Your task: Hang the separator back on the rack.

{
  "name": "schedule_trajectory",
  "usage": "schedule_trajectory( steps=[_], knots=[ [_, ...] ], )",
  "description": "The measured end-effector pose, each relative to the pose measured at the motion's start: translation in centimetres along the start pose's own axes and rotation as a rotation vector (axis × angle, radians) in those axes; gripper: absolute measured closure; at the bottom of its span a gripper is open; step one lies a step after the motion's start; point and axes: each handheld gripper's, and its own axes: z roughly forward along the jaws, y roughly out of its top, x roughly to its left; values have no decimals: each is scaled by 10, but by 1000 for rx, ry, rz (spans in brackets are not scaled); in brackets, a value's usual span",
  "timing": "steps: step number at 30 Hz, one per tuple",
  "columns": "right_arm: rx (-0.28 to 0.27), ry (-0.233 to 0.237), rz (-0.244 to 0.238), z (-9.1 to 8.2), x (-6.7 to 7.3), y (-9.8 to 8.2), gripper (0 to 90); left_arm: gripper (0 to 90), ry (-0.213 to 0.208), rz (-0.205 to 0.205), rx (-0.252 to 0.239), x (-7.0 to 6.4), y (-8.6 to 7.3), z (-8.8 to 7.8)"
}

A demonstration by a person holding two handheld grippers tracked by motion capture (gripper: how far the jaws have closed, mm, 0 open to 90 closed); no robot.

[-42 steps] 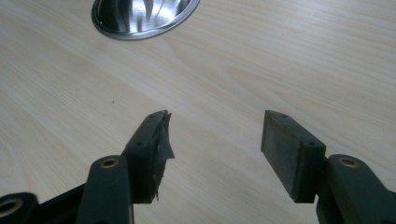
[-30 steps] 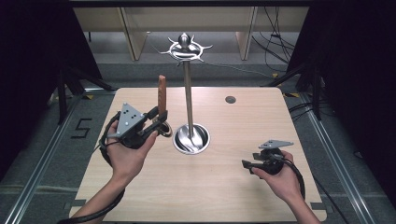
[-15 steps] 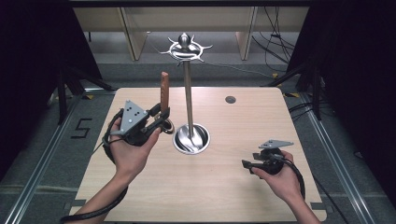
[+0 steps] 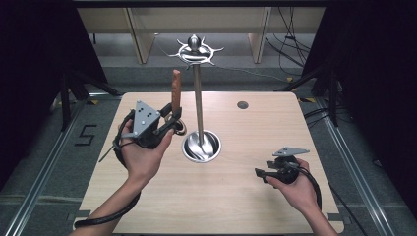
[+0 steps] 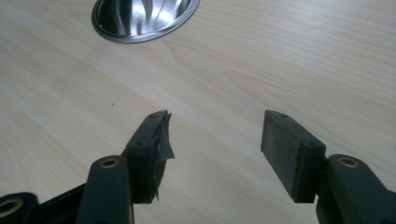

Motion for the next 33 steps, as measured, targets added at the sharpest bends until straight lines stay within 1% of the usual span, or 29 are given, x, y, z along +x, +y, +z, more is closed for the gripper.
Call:
schedule_trajectory(
  steps=[1,2,4,5,8,10,11,14,15,20,21,24,25,28,29,30,32,33],
  knots=[
    [-11,-1,-21,1,-1,0,427,687,6,2,0,0,0,0],
    [-9,-1,-24,1,-2,0,427,687,11,5,-1,-1,0,1],
    [7,1,-1,0,0,0,427,687,15,9,-1,-1,0,2],
    [7,1,-2,0,0,0,427,687,20,7,-2,-2,0,3],
    [10,-3,-11,0,0,0,427,687,27,20,-9,-3,1,4],
    [16,3,-8,0,0,0,427,687,29,14,-7,-5,2,5],
    [14,-2,-25,1,-1,0,427,687,28,14,-7,-5,2,6],
    [15,3,-24,1,-1,0,427,687,30,20,-5,-7,4,7],
    [17,6,-15,1,0,0,427,687,31,18,-10,-8,4,8],
    [11,9,-32,2,-1,0,427,687,39,30,-8,-10,7,11],
    [16,9,-22,2,0,0,428,686,44,31,-8,-10,7,12],
    [16,9,-22,2,-1,0,427,687,55,33,-5,-10,7,13],
    [16,9,-23,2,-1,0,428,687,74,38,-3,-10,7,13],
    [20,9,-25,2,-1,0,428,686,84,40,-2,-11,8,15],
    [26,14,-6,1,1,0,428,686,92,46,1,-11,8,15],
    [27,14,-6,1,1,0,427,686,99,54,2,-11,8,16],
    [24,14,-10,1,0,0,427,686,102,56,1,-12,8,16],
    [16,10,-25,2,-1,0,427,686,103,55,0,-12,9,16]
  ],
)
